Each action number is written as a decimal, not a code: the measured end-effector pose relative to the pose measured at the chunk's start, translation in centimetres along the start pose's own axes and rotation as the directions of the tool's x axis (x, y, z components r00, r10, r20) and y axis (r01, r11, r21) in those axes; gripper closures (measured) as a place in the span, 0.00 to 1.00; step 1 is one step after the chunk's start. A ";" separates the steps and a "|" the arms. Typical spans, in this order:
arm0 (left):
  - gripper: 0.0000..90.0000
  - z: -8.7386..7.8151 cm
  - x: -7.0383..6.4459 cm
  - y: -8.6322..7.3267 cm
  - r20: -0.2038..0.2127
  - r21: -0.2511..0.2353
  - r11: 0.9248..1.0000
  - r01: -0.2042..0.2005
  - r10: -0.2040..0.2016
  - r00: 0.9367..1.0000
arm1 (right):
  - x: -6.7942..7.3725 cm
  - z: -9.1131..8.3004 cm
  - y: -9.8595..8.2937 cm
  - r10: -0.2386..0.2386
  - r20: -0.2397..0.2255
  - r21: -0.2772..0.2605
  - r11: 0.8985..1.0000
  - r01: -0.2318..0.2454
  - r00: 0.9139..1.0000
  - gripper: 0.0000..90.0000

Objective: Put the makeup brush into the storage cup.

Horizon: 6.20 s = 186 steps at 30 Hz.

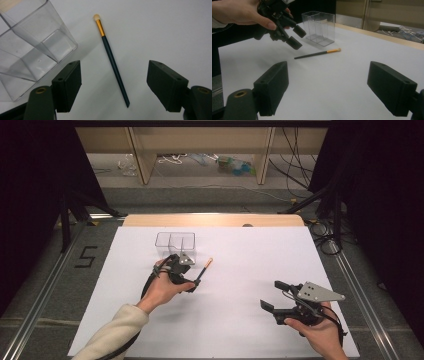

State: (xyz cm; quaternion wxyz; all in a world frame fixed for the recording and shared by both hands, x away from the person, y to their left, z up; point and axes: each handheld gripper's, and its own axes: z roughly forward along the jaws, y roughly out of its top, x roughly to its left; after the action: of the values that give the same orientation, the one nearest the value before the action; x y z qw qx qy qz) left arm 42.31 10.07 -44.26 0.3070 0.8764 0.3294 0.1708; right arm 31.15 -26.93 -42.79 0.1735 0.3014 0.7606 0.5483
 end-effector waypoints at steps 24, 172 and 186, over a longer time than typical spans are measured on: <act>0.35 3.5 0.1 1.3 0.038 0.125 0.992 -0.005 0.000 0.999 | 0.0 0.3 -0.2 0.016 -0.006 -0.018 1.000 -0.016 1.000 0.21; 0.94 0.1 1.2 0.5 0.074 -0.132 0.979 0.157 -0.148 0.986 | -0.3 0.2 -0.2 0.024 -0.007 0.001 1.000 -0.024 1.000 0.22; 0.94 -1.2 0.9 -0.4 0.073 -0.224 0.962 0.158 -0.145 0.987 | -0.2 0.6 -0.1 0.033 -0.021 -0.010 0.999 -0.033 0.999 0.22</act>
State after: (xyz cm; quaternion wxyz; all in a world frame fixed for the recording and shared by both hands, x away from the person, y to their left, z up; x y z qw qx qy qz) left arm 42.17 11.41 -43.57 0.4275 0.8116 0.3649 0.1591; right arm 31.61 -26.70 -43.13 0.1581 0.3073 0.7545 0.5579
